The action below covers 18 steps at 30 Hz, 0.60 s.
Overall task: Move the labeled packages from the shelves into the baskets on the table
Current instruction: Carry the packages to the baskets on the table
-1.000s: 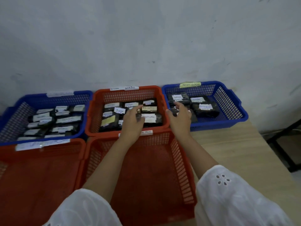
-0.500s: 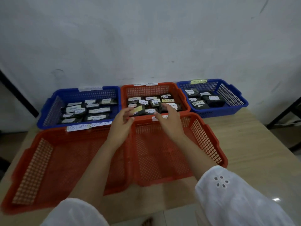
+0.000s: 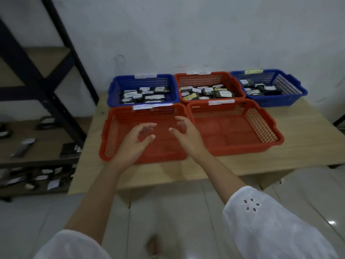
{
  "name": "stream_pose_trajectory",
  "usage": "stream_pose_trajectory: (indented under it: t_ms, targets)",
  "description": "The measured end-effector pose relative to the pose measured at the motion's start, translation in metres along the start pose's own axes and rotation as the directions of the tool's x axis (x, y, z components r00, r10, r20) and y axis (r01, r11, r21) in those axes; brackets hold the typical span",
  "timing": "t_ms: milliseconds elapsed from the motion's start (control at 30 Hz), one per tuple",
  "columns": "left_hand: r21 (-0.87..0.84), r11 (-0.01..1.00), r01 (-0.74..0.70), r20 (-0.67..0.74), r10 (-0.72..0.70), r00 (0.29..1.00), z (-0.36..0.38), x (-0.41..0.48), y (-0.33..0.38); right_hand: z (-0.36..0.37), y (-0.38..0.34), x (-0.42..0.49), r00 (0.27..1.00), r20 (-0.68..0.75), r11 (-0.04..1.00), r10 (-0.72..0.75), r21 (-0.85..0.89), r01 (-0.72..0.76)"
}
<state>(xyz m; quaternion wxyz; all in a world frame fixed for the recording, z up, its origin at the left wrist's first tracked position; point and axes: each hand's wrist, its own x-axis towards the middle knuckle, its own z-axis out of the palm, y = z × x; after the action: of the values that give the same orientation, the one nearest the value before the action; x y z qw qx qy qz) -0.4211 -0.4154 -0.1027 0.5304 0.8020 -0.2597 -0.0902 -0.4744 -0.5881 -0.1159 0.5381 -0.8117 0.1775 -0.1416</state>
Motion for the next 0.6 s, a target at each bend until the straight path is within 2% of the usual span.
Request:
stream_pose_trajectory:
  t_ms: [200, 333, 467, 600]
  targets:
    - [0.011, 0.999, 0.040, -0.034, -0.039, 0.999, -0.101, -0.045, -0.037, 0.104, -0.050, -0.027, 0.996, 0.086, 0.999, -0.033, 0.030, 0.031]
    - [0.107, 0.991, 0.085, -0.022, -0.083, 0.996, -0.184, -0.073, -0.073, 0.192, -0.088, -0.038, 0.991, 0.124, 0.998, -0.041, 0.047, 0.035]
    - [0.144, 0.985, 0.099, 0.015, -0.103, 0.995, -0.263, -0.098, -0.110, 0.285, -0.119, -0.057, 0.987, 0.160, 0.993, 0.010, 0.116, -0.028]
    - [0.174, 0.978, 0.119, -0.032, -0.116, 0.993, -0.325, -0.117, -0.150, 0.363, -0.134, -0.075, 0.975, 0.213, 0.986, 0.057, 0.140, -0.088]
